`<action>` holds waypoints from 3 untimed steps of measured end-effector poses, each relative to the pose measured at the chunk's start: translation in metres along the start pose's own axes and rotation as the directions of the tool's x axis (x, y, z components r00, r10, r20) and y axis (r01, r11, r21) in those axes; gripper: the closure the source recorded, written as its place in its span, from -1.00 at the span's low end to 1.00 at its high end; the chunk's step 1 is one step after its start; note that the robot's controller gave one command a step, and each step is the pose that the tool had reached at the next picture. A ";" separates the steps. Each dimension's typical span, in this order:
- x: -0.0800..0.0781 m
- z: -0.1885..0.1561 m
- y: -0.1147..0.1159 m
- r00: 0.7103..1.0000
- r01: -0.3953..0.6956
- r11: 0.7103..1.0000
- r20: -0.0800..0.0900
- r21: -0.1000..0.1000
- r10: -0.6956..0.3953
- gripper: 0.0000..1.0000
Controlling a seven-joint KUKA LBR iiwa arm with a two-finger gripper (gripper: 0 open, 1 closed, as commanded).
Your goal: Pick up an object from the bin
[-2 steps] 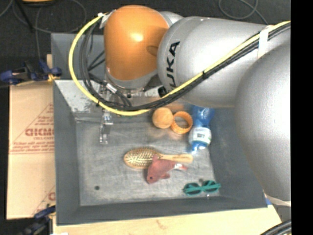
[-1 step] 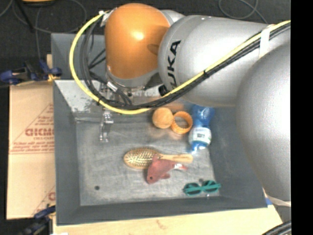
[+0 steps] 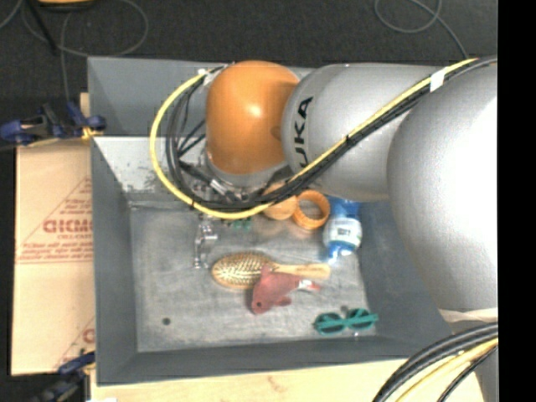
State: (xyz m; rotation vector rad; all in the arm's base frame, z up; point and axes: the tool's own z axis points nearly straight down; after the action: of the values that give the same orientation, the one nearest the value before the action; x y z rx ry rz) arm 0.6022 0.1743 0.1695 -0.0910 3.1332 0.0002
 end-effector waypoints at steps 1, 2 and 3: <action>0.016 0.009 -0.068 1.000 0.030 1.000 -0.008 0.003 -0.030 -1.00; 0.032 0.019 -0.087 0.993 0.122 0.993 -0.005 0.000 -0.122 -1.00; 0.032 0.096 -0.095 0.984 0.180 0.984 0.000 0.000 -0.180 -1.00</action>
Offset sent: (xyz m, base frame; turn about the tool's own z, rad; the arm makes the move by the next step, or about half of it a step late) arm -0.0287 -0.0888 -0.0201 -0.1230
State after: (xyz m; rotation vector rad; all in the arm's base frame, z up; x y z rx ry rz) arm 0.5764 0.0776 0.0737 -0.3745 3.1124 -0.0012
